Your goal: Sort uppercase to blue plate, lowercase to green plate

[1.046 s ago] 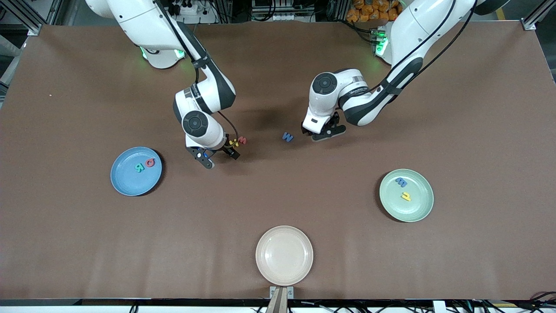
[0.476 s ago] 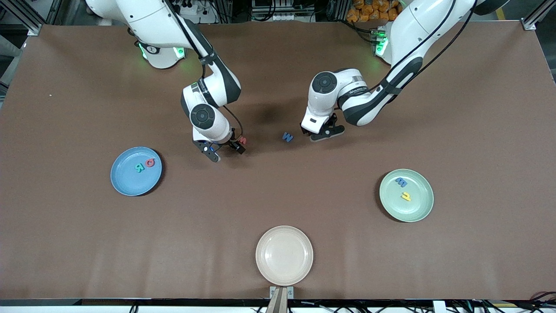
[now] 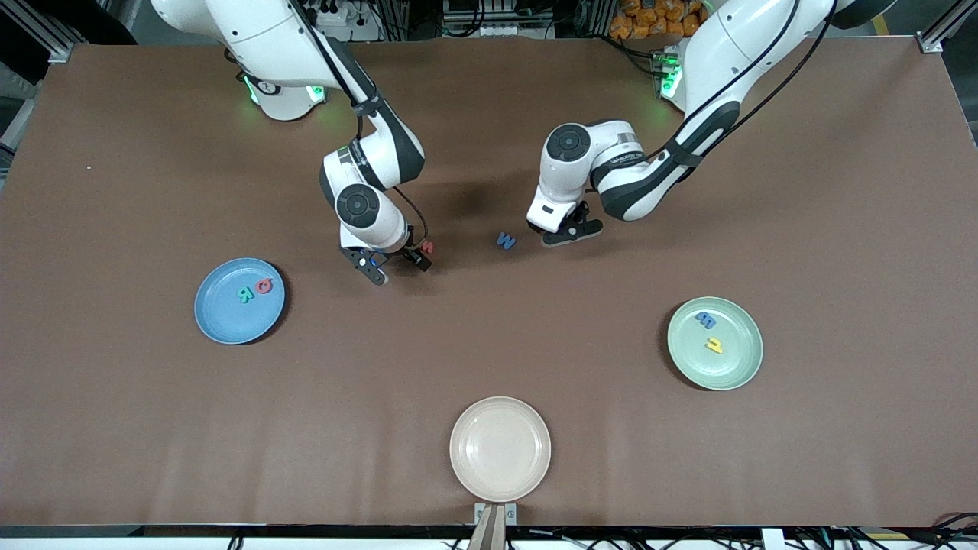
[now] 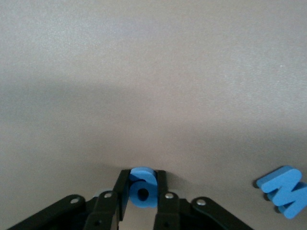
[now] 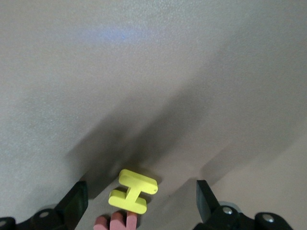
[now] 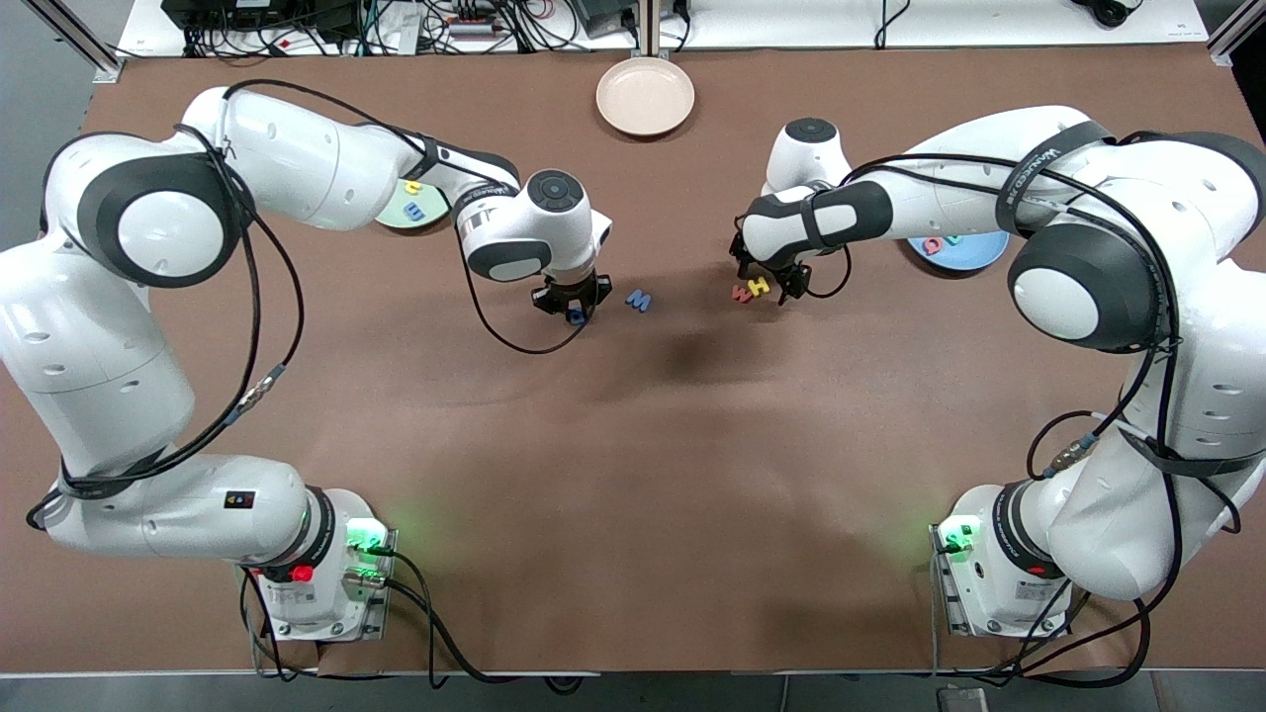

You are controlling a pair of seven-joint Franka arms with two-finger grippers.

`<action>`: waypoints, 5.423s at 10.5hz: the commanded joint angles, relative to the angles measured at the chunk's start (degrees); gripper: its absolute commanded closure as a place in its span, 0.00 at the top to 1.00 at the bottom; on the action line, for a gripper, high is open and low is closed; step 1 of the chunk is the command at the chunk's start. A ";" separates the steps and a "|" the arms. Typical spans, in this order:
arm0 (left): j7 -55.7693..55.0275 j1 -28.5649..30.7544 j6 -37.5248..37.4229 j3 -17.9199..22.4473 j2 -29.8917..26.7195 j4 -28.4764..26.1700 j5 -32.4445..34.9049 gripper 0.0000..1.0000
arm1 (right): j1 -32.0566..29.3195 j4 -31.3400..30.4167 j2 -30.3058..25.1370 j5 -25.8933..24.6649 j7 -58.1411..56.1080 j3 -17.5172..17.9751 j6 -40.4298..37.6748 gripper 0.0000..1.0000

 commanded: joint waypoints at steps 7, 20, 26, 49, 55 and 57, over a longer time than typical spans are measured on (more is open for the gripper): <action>14.10 10.50 -0.35 -0.42 -5.88 3.30 2.33 0.00 | 0.40 -0.82 0.08 0.75 -0.07 -0.11 1.31 0.45; 60.63 23.89 -5.27 9.69 -2.02 16.84 -5.05 1.00 | -9.42 12.61 -0.53 -3.54 -7.79 -0.55 -22.38 0.22; 60.63 22.30 -24.66 5.83 -2.37 29.38 -13.66 1.00 | -29.37 13.85 -0.53 -13.91 -29.83 -1.25 -25.76 0.23; 59.93 23.27 -38.84 -1.04 -8.00 37.58 -20.09 1.00 | 3.64 24.65 4.28 -5.83 -1.14 4.20 -13.30 1.00; 59.93 23.27 -39.72 -1.04 -10.02 37.67 -20.35 1.00 | 10.59 30.73 13.60 -14.34 12.21 4.11 -7.83 1.00; 60.02 23.36 -39.72 -1.04 -10.02 37.67 -20.35 1.00 | 12.87 30.55 14.93 -16.64 17.57 4.11 -6.34 1.00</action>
